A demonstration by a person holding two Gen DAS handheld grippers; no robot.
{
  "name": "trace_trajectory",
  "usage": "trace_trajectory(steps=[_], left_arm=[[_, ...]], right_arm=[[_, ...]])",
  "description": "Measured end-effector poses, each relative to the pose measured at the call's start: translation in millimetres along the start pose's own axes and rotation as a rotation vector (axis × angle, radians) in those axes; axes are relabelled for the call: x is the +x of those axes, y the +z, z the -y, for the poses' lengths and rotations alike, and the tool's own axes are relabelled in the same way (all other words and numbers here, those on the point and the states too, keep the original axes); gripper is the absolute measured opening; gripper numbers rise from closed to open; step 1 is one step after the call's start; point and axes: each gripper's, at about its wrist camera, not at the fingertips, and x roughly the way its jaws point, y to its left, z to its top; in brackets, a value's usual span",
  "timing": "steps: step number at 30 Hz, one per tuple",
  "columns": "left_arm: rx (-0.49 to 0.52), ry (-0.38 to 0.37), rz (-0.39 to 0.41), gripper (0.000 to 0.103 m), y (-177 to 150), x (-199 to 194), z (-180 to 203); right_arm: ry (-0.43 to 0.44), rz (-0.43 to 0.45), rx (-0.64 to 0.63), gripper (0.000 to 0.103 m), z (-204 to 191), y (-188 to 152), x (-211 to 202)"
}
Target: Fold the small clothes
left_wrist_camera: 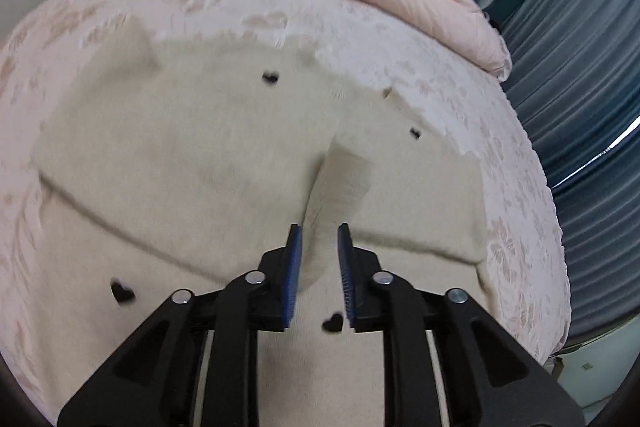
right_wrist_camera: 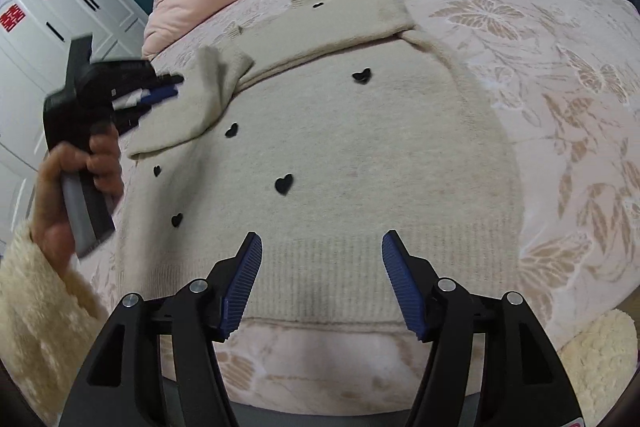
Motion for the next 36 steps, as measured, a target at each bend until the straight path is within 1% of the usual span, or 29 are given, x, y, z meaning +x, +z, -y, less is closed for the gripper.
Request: trace_trajectory(steps=[2, 4, 6, 9, 11, 13, 16, 17, 19, 20, 22, 23, 24, 26, 29, 30, 32, 33, 34, 35, 36], left_arm=[[-0.097, -0.033, -0.019, 0.029, -26.9, -0.7, -25.0], [-0.188, -0.028, -0.010, 0.033, -40.0, -8.3, -54.6], [-0.270, -0.003, 0.027, 0.036, -41.6, -21.4, -86.9], [-0.367, 0.041, 0.071, 0.037, -30.7, -39.5, -129.6], [-0.434, 0.032, 0.085, 0.038, -25.0, -49.7, -152.1], [-0.468, 0.026, 0.097, 0.038, -20.6, -58.0, -166.3], [-0.474, 0.017, 0.109, 0.041, -14.3, -65.5, -177.3], [-0.481, 0.013, 0.109, 0.043, -13.4, -65.3, -180.1], [-0.517, -0.018, 0.102, 0.044, -11.9, -61.2, -185.6], [-0.540, -0.036, 0.097, 0.044, -12.4, -57.7, -187.1], [-0.587, -0.065, 0.097, 0.044, -11.5, -53.2, -188.3], [-0.607, -0.073, 0.099, 0.044, -11.1, -51.1, -187.8], [-0.621, -0.087, 0.102, 0.044, -10.0, -48.7, -187.0], [-0.664, -0.117, 0.104, 0.044, -5.8, -42.5, -183.9], [-0.740, -0.146, 0.121, 0.044, 6.2, -32.7, -183.5], [-0.761, -0.141, 0.127, 0.043, 11.5, -28.6, -184.4], [-0.769, -0.112, 0.131, 0.041, 25.0, -19.5, -184.7], [-0.771, -0.106, 0.136, 0.030, 30.9, -16.4, -184.7], [-0.765, -0.093, 0.142, 0.025, 36.4, -15.1, -183.9], [-0.761, -0.078, 0.150, 0.016, 41.2, -15.1, -182.8], [-0.753, -0.076, 0.162, 0.017, 45.0, -15.6, -181.8]], right_arm=[[-0.002, 0.013, 0.004, 0.062, 7.0, 10.3, -1.1], [0.028, 0.017, 0.009, 0.063, 8.6, 27.3, 3.6], [0.064, 0.020, 0.001, 0.067, -0.4, 49.9, 15.2], [0.104, 0.003, -0.080, 0.071, -34.9, 85.9, 46.2], [0.123, -0.002, -0.119, 0.071, -56.3, 105.1, 71.9], [0.104, -0.011, -0.088, 0.071, -65.1, 118.7, 96.9], [0.120, -0.048, 0.022, 0.071, -61.5, 127.4, 132.6], [0.119, -0.061, 0.043, 0.071, -60.9, 128.8, 142.8], [0.136, -0.074, 0.074, 0.071, -62.4, 132.3, 159.0], [0.142, -0.067, 0.086, 0.068, -64.2, 134.6, 162.9], [0.138, -0.068, 0.072, 0.045, -74.0, 143.3, 168.2], [0.143, -0.077, 0.056, 0.013, -80.2, 148.8, 170.4], [0.157, -0.086, 0.041, 0.010, -86.6, 155.7, 171.3], [0.214, -0.057, -0.006, 0.009, -105.7, 175.5, 159.0], [0.297, 0.040, -0.123, 0.008, -147.1, 218.5, 116.4], [0.318, 0.072, -0.154, 0.008, -159.2, 233.4, 100.2], [0.353, 0.135, -0.209, 0.008, -179.9, 263.8, 68.3], [0.363, 0.165, -0.229, 0.008, -185.5, 276.8, 53.9], [0.362, 0.197, -0.246, 0.008, -188.9, 288.7, 40.9], [0.354, 0.228, -0.262, 0.008, -189.4, 297.0, 29.5], [0.335, 0.257, -0.272, 0.008, -184.6, 304.0, 20.5]])
